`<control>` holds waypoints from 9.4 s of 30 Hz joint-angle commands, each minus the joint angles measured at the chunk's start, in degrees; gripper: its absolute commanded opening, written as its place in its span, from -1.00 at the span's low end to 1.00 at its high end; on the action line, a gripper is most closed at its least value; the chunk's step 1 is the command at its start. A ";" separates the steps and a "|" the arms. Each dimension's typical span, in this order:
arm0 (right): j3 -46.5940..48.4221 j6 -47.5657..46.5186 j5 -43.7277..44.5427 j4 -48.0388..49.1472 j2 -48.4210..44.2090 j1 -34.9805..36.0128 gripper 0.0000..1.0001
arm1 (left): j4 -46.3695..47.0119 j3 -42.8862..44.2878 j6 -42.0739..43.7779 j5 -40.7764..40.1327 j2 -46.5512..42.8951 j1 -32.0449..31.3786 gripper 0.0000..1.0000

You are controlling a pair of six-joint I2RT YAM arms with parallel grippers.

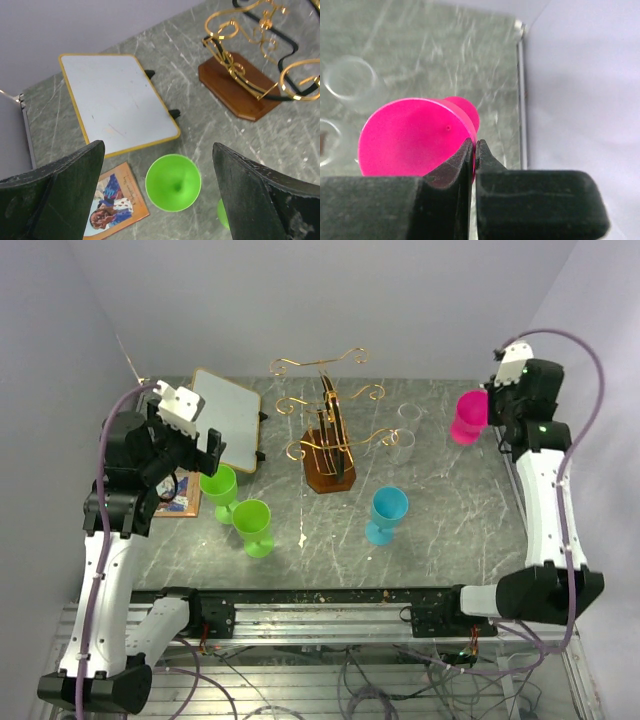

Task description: Place the wine glass upside down on the wine glass rack

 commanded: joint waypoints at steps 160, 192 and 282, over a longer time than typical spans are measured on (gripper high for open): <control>-31.84 -1.87 -25.89 25.10 -23.80 10.06 0.87 | 15.44 37.40 62.21 -18.54 53.97 -25.77 -0.86; -32.18 -2.11 -26.27 24.97 -24.09 9.41 0.87 | 10.38 44.70 60.30 -31.24 60.31 -25.59 -0.86; -32.71 -1.72 -30.10 24.88 -24.34 6.34 0.88 | 6.88 31.76 55.55 -26.32 49.96 -26.34 -0.49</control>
